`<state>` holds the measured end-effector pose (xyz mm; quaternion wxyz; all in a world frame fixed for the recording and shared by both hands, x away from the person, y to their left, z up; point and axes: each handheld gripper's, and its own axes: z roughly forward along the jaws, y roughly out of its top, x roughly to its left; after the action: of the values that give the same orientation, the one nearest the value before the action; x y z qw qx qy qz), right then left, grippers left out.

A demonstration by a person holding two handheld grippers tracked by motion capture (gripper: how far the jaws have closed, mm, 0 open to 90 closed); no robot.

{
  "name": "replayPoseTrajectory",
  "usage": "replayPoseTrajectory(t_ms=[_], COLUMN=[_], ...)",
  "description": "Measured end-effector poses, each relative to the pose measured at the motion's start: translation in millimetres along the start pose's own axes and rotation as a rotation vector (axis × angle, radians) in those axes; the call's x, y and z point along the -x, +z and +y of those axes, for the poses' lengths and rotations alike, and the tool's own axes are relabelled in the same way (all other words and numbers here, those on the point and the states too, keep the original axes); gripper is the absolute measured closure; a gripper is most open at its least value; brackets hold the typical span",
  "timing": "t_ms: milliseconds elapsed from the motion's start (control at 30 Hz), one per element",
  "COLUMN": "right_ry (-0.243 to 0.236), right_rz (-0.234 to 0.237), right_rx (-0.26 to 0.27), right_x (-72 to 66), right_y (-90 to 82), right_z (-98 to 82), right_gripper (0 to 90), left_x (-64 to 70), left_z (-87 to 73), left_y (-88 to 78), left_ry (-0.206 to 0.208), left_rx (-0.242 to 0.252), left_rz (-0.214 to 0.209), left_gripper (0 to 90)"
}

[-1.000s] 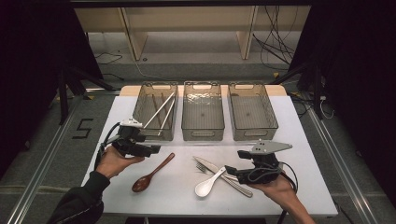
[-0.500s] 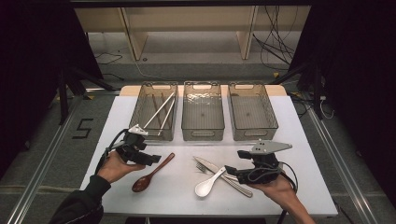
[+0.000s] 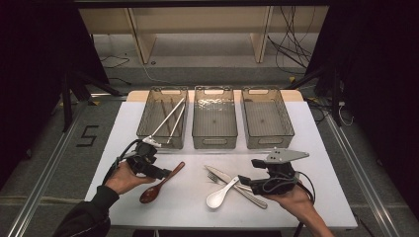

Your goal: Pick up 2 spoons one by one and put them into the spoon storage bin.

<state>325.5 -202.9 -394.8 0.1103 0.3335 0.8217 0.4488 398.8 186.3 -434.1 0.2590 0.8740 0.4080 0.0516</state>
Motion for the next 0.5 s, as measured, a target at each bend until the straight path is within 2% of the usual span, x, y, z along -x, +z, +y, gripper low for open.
replayPoseTrajectory(t_ms=[267,367,500], right_ry=[-0.009,-0.013,-0.017], right_rz=[-0.005,-0.007,-0.006], right_rx=[-0.003,-0.004,-0.009], right_x=[-1.9,-3.4,-4.4], right_y=[0.0,1.0,1.7], right_z=[0.2,1.3,1.0], right_gripper=[28.9,28.8,28.9], left_x=[4.2,4.3,6.2], left_z=[-2.9,-4.9,-6.3], left_y=[10.4,14.5,18.6], left_ry=[0.020,0.038,0.043], left_rx=[-0.099,-0.140,-0.161], left_rz=[-0.012,-0.008,-0.005], left_gripper=[25.7,32.5,39.9])
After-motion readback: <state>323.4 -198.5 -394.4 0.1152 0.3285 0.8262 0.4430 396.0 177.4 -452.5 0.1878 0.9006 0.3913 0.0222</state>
